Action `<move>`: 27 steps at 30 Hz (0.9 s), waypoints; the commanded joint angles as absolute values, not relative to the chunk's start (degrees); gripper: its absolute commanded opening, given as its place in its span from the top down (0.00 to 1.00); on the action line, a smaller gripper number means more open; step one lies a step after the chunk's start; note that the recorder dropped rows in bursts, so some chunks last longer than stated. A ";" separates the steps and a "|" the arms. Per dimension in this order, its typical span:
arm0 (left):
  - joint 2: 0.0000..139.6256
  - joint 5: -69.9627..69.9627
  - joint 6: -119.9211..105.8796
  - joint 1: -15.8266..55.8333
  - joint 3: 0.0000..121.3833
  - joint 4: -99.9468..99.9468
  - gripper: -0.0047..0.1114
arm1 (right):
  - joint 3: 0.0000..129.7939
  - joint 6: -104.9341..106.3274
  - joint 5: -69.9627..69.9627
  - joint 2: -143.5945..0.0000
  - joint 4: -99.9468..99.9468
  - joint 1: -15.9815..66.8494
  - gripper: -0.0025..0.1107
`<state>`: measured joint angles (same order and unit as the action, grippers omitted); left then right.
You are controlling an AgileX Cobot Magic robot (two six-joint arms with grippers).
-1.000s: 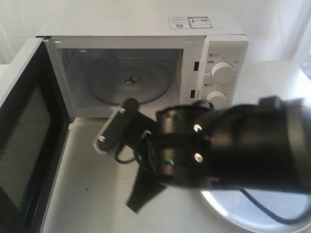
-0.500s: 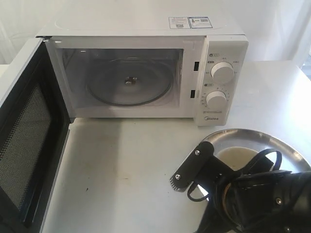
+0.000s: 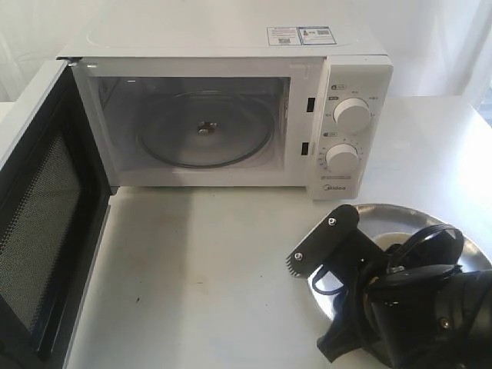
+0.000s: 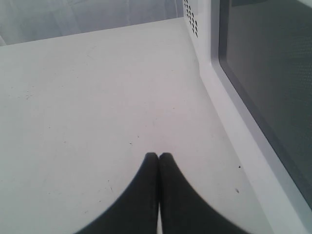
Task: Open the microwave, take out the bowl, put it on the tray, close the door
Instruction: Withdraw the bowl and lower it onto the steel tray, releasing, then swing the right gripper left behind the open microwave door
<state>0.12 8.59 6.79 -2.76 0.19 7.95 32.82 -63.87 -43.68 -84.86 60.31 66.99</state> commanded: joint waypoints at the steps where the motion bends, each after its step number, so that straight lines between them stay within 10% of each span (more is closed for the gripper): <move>1: 0.00 8.51 7.15 -2.71 0.00 7.73 0.96 | 32.56 -67.03 -26.97 -81.00 65.82 66.84 0.59; 9: 0.00 8.51 7.15 -2.71 0.00 7.73 0.96 | 34.36 -61.48 16.84 -68.16 68.56 66.84 0.98; 27: 0.00 8.51 7.15 -2.71 0.00 7.73 0.96 | 70.76 -67.11 52.87 -88.99 64.96 66.71 0.98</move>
